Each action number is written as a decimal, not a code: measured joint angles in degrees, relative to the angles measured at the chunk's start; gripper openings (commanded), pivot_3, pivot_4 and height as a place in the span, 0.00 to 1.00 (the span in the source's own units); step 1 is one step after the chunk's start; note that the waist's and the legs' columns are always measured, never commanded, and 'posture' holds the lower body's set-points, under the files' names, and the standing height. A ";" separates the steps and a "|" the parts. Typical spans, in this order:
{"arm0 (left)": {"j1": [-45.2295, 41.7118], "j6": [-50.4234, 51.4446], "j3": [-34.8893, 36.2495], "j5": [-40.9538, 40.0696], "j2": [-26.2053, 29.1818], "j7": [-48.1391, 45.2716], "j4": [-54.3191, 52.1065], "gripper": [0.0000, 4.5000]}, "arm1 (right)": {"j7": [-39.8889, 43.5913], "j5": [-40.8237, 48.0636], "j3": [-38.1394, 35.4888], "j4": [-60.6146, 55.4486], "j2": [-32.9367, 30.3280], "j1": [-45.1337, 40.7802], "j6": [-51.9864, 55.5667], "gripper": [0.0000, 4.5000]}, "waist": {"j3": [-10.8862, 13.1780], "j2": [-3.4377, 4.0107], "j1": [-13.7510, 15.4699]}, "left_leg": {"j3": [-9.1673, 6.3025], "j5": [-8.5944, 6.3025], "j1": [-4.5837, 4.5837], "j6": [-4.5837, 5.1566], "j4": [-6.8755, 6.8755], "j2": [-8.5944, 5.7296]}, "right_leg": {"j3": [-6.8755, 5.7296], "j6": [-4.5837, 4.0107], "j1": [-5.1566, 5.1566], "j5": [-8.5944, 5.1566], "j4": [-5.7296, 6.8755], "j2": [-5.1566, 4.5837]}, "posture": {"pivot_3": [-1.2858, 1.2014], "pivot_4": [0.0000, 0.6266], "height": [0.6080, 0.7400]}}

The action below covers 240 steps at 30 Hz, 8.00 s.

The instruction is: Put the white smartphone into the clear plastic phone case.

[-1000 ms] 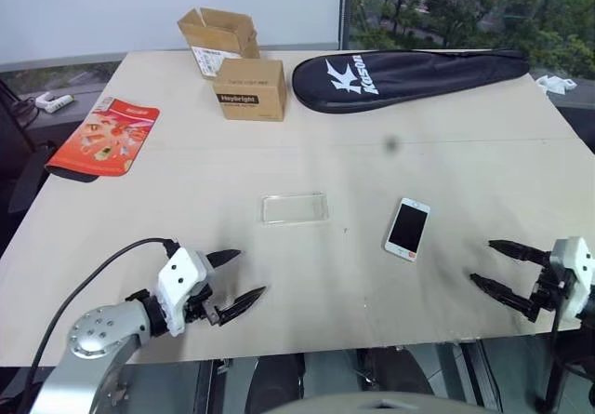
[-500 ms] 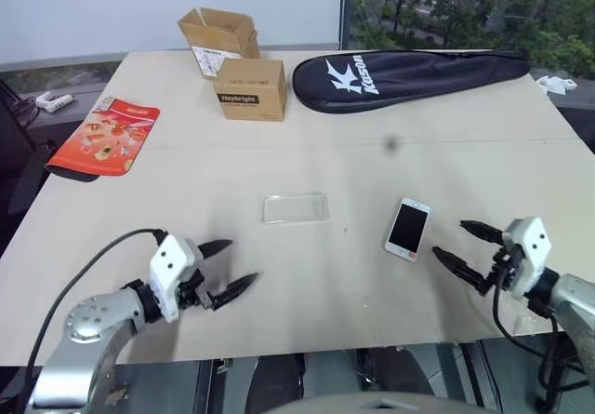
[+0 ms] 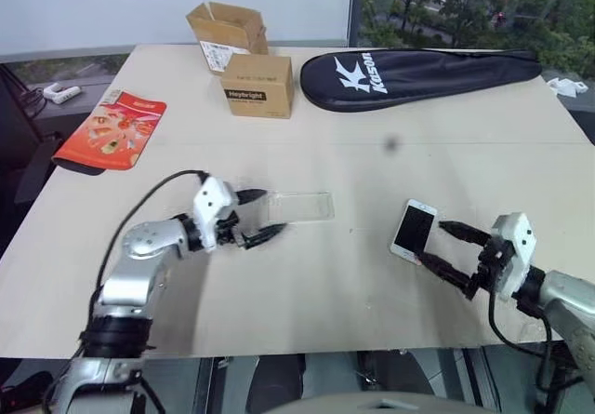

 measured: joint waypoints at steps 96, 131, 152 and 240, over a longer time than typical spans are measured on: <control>-4.48 22.64 -5.04 -0.47 8.06 1.26 -18.94 0.99 | -22.96 -31.29 30.72 15.03 -2.11 -39.99 21.30 1.00 | -0.15 0.30 0.34 | -0.98 -0.07 -1.14 0.15 0.69 -0.17 | -0.65 0.12 -0.39 -0.11 0.03 -0.08 | 0.52 0.24 0.94; -6.28 22.15 -3.38 -12.37 7.40 -6.02 -23.38 0.99 | -6.18 -21.16 8.07 4.07 -3.12 -4.95 6.05 1.00 | -0.26 0.20 0.90 | -1.18 -0.07 -0.84 0.15 0.84 -0.20 | -0.72 0.13 -0.08 -0.11 0.18 -0.03 | 0.52 0.24 0.94; -5.10 19.55 -3.25 -11.23 8.62 -5.23 -22.98 1.00 | -3.62 -21.27 10.40 8.28 -2.96 -5.61 0.62 0.62 | -0.83 -0.58 0.18 | -1.15 -0.08 0.05 0.15 0.70 -0.17 | -0.72 -0.12 0.81 -0.28 0.02 -0.08 | 0.52 0.24 0.94; -19.41 7.46 -15.94 5.69 1.54 -9.35 -5.30 0.00 | 22.11 -28.25 32.11 28.40 1.68 -44.75 -9.59 0.66 | -0.20 0.45 0.39 | -1.14 -0.07 -0.83 0.16 0.81 -0.23 | -0.65 0.03 -0.12 -0.22 0.27 0.01 | 0.52 0.24 0.94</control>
